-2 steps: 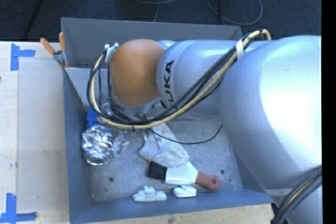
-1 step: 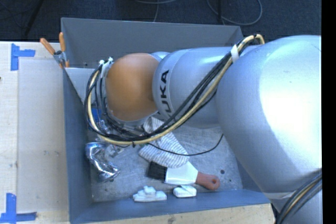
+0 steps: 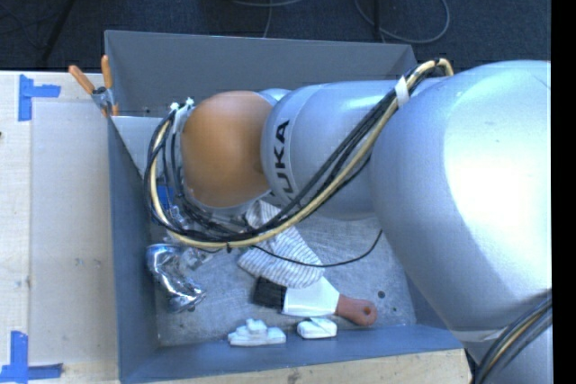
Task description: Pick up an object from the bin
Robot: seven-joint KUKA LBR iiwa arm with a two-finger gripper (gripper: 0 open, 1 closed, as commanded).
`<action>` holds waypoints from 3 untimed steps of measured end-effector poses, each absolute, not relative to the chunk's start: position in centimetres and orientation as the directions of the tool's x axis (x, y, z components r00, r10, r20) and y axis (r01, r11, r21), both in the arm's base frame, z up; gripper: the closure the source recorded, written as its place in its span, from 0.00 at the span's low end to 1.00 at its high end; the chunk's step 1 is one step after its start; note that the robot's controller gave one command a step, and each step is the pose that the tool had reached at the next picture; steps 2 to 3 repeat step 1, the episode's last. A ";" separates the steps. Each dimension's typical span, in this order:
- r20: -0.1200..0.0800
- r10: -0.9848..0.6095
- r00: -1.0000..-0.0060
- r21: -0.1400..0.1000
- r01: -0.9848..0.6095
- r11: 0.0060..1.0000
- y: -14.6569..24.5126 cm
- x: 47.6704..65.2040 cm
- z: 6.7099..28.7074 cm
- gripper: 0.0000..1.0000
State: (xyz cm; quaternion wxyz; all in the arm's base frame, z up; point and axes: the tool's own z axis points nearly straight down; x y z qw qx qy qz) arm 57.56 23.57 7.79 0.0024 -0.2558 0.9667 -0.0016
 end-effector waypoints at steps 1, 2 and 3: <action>-0.004 -0.552 -0.834 0.000 -0.552 0.834 22.8 58.3 21.7 1.00; -0.004 -0.552 -0.834 0.000 -0.552 0.834 22.8 58.3 21.7 1.00; -0.004 -0.552 -0.834 0.000 -0.552 0.834 22.8 58.3 21.7 1.00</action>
Offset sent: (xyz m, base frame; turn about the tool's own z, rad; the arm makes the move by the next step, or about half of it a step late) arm 0.0000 0.0000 0.0000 0.0000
